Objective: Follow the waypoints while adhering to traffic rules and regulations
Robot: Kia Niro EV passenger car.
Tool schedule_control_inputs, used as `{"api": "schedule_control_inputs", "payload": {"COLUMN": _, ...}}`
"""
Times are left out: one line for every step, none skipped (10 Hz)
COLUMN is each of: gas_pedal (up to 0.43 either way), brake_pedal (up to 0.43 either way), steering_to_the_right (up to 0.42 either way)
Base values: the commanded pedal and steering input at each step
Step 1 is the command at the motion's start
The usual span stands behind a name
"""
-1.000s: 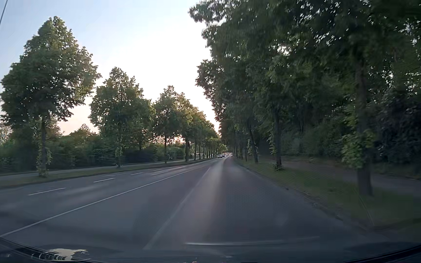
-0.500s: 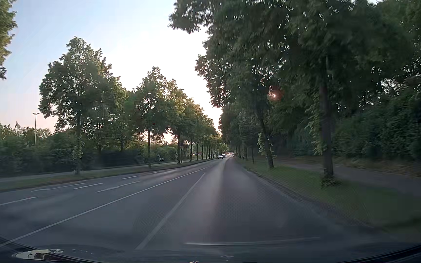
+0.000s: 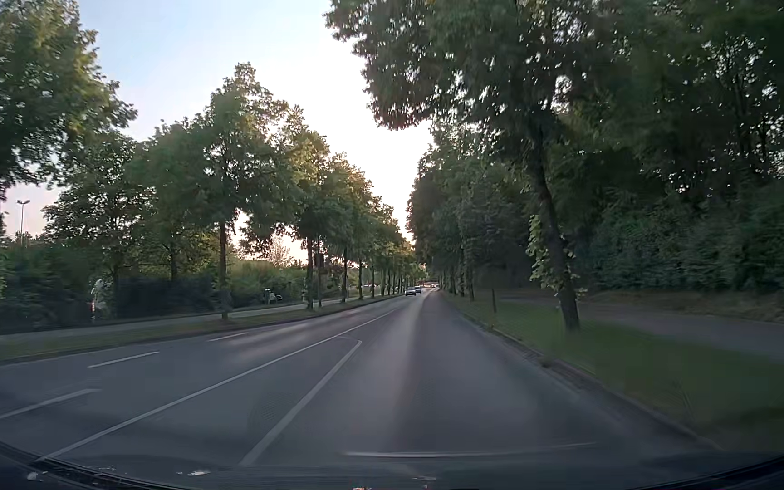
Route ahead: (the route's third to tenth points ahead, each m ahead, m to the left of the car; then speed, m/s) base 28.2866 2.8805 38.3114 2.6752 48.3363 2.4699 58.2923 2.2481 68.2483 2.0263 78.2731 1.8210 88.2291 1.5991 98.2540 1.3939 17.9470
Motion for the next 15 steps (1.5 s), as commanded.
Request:
{"api": "schedule_control_inputs", "payload": {"gas_pedal": 0.169, "brake_pedal": 0.018, "steering_to_the_right": -0.001}}
{"api": "schedule_control_inputs", "payload": {"gas_pedal": 0.169, "brake_pedal": 0.012, "steering_to_the_right": -0.001}}
{"api": "schedule_control_inputs", "payload": {"gas_pedal": 0.169, "brake_pedal": 0.018, "steering_to_the_right": 0.0}}
{"api": "schedule_control_inputs", "payload": {"gas_pedal": 0.169, "brake_pedal": 0.012, "steering_to_the_right": 0.001}}
{"api": "schedule_control_inputs", "payload": {"gas_pedal": 0.169, "brake_pedal": 0.018, "steering_to_the_right": 0.002}}
{"api": "schedule_control_inputs", "payload": {"gas_pedal": 0.169, "brake_pedal": 0.018, "steering_to_the_right": 0.002}}
{"api": "schedule_control_inputs", "payload": {"gas_pedal": 0.169, "brake_pedal": 0.018, "steering_to_the_right": 0.004}}
{"api": "schedule_control_inputs", "payload": {"gas_pedal": 0.169, "brake_pedal": 0.018, "steering_to_the_right": 0.005}}
{"api": "schedule_control_inputs", "payload": {"gas_pedal": 0.169, "brake_pedal": 0.018, "steering_to_the_right": 0.005}}
{"api": "schedule_control_inputs", "payload": {"gas_pedal": 0.169, "brake_pedal": 0.018, "steering_to_the_right": 0.005}}
{"api": "schedule_control_inputs", "payload": {"gas_pedal": 0.169, "brake_pedal": 0.018, "steering_to_the_right": 0.005}}
{"api": "schedule_control_inputs", "payload": {"gas_pedal": 0.169, "brake_pedal": 0.018, "steering_to_the_right": 0.005}}
{"api": "schedule_control_inputs", "payload": {"gas_pedal": 0.169, "brake_pedal": 0.018, "steering_to_the_right": 0.005}}
{"api": "schedule_control_inputs", "payload": {"gas_pedal": 0.169, "brake_pedal": 0.018, "steering_to_the_right": 0.005}}
{"api": "schedule_control_inputs", "payload": {"gas_pedal": 0.169, "brake_pedal": 0.018, "steering_to_the_right": 0.005}}
